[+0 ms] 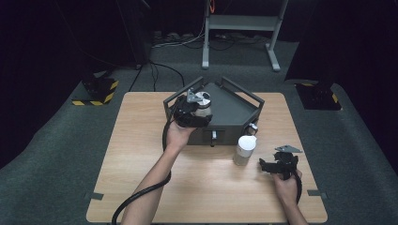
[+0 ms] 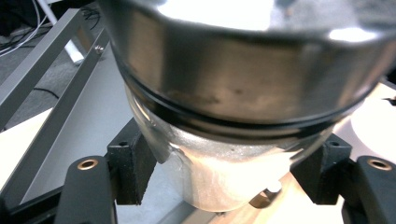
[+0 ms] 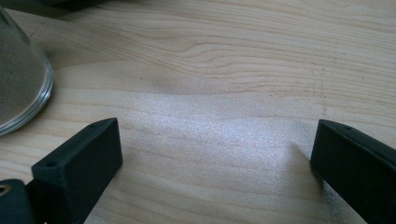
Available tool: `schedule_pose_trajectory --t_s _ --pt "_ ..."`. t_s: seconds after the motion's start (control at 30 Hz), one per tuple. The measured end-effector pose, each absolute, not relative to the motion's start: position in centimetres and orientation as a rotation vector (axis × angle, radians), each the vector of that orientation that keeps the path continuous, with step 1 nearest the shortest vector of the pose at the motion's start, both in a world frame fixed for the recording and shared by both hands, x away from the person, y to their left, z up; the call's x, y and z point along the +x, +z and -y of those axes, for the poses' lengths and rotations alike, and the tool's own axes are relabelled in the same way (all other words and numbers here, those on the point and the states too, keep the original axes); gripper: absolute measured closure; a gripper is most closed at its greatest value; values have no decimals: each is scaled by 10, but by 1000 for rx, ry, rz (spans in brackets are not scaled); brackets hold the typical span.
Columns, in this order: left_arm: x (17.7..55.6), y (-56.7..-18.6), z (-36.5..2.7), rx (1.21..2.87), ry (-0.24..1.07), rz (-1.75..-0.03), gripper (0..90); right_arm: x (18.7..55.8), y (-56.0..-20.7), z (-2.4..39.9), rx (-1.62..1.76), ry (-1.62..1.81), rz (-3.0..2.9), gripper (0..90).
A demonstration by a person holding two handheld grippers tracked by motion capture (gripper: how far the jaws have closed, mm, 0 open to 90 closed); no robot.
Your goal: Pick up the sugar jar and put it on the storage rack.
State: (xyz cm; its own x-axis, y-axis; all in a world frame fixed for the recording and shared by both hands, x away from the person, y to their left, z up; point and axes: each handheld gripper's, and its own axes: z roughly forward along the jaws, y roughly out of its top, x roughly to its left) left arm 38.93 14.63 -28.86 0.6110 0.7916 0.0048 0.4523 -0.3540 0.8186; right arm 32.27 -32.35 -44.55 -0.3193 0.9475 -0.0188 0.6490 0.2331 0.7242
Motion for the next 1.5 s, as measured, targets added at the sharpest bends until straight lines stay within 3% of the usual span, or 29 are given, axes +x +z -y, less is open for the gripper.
schedule_pose_trajectory --t_s 0.63,1.4,1.47,1.5 --pt "416 -306 -131 2031 549 -1092 312 323 -445 323 1463 864 -2052 19" --pt "417 -322 -136 1998 532 -1098 310 323 -445 323 1461 864 -2053 22" --pt "417 -323 -137 1990 525 -1096 302 323 -445 323 1460 864 -2053 22" --pt "416 -324 -140 1976 514 -1098 243 322 -446 323 1462 864 -2051 22"
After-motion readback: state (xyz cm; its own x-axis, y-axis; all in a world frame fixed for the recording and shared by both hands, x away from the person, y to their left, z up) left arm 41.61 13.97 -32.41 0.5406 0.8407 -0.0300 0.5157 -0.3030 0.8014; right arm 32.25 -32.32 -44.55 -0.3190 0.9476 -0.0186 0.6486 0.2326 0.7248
